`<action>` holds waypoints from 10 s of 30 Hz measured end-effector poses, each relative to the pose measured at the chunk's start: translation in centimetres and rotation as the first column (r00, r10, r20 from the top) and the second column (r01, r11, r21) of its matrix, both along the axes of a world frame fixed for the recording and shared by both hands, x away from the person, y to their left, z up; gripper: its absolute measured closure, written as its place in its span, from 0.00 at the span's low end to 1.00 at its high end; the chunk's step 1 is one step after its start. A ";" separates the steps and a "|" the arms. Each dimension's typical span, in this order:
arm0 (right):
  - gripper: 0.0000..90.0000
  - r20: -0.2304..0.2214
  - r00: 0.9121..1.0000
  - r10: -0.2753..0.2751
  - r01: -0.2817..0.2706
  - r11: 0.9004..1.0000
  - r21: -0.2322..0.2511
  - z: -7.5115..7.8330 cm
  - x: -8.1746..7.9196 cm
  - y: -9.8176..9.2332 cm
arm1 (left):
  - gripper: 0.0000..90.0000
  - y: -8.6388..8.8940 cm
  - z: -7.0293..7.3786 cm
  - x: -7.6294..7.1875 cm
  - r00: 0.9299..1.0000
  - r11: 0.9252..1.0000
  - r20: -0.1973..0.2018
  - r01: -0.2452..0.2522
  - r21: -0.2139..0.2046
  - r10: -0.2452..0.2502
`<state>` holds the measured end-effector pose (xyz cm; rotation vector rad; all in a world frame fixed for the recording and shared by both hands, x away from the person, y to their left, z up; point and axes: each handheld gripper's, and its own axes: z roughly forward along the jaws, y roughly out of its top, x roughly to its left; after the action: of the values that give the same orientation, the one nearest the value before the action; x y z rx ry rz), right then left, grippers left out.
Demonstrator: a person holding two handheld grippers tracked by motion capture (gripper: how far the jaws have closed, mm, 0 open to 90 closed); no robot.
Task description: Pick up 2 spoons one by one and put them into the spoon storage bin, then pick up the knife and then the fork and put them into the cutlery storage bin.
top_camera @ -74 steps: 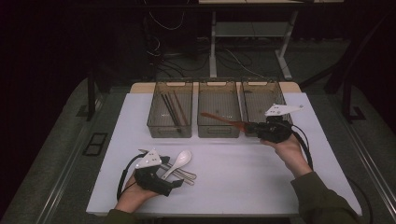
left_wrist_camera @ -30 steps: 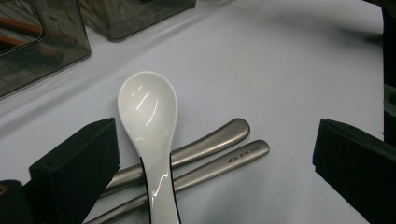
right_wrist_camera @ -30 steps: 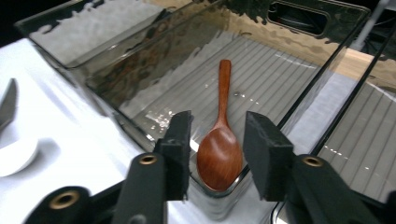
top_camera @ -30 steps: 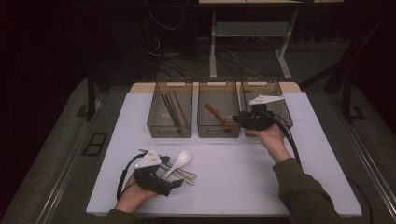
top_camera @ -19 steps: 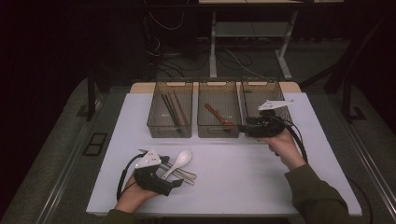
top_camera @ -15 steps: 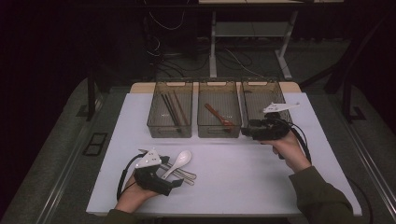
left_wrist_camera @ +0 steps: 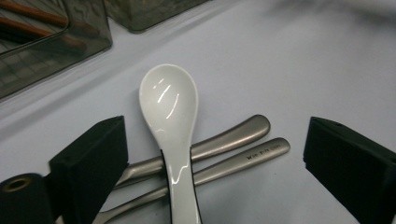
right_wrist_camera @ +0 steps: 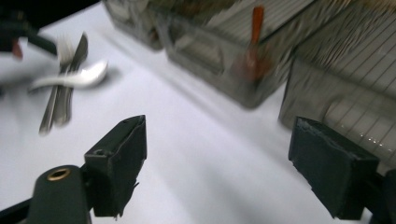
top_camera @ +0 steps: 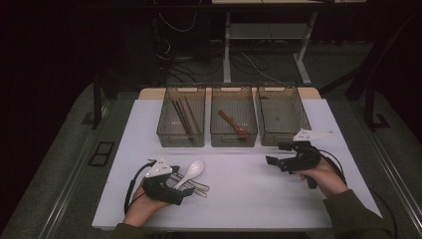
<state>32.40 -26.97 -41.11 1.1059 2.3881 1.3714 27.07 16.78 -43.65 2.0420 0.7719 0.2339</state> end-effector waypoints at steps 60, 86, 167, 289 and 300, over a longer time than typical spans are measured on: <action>0.19 0.026 0.998 0.065 -0.062 0.992 -0.109 -3.7 -6.8 -1.7 | 0.71 -4.3 -0.7 4.5 0.995 0.980 -0.099 0.009 0.197 0.010; 0.19 0.029 0.997 0.077 -0.073 0.992 -0.102 -3.6 -6.8 -1.6 | 0.91 -3.8 0.5 4.5 0.998 0.982 -0.066 0.022 0.187 -0.010; 0.16 0.043 0.999 0.032 -0.028 0.995 -0.092 -3.6 -6.7 -2.1 | 0.90 -19.0 6.0 20.5 0.978 0.937 0.009 0.197 0.289 -0.209; 0.16 0.036 0.999 0.030 -0.026 0.993 -0.113 -3.8 -6.6 -1.9 | 0.99 -4.3 -0.8 3.8 0.996 0.971 -0.038 0.090 0.221 -0.084; 0.16 0.034 0.999 0.026 -0.022 0.993 -0.113 -3.8 -6.6 -1.9 | 0.99 -5.2 -0.8 6.6 0.998 0.971 -0.041 0.056 0.232 -0.048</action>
<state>25.81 -28.89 -44.96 1.0184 2.4276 1.2356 33.66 11.57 -44.41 2.2904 0.7400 0.2700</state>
